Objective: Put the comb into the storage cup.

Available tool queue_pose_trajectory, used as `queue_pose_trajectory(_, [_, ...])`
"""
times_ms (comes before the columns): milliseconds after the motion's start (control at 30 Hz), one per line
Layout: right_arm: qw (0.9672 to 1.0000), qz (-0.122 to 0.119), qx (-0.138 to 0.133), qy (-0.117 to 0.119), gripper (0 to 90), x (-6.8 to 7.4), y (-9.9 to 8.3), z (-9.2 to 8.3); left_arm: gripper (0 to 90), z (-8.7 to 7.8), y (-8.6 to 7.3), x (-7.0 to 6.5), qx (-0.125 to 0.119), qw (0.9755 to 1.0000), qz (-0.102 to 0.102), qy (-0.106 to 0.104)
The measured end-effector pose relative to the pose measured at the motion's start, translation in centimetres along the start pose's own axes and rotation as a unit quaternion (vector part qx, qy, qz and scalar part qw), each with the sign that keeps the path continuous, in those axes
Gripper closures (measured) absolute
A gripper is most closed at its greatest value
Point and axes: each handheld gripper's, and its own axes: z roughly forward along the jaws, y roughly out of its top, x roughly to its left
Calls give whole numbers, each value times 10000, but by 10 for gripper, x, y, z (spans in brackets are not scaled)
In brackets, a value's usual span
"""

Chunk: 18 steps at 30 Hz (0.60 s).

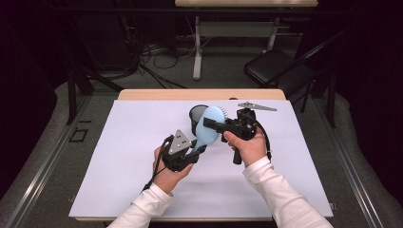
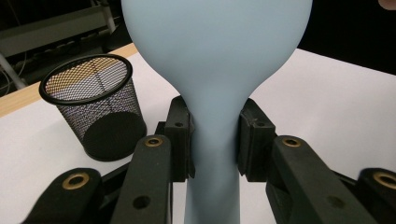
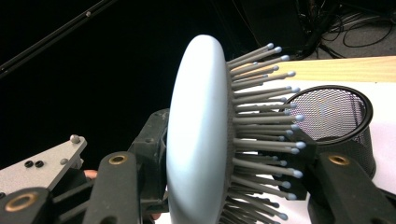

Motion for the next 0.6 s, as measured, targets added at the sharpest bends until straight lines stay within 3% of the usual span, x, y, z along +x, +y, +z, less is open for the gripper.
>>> queue_pose_trajectory(600, [10000,37,-40,23,479,3,0,-1,694,0,-1,1,-74,9999,-55,-52])
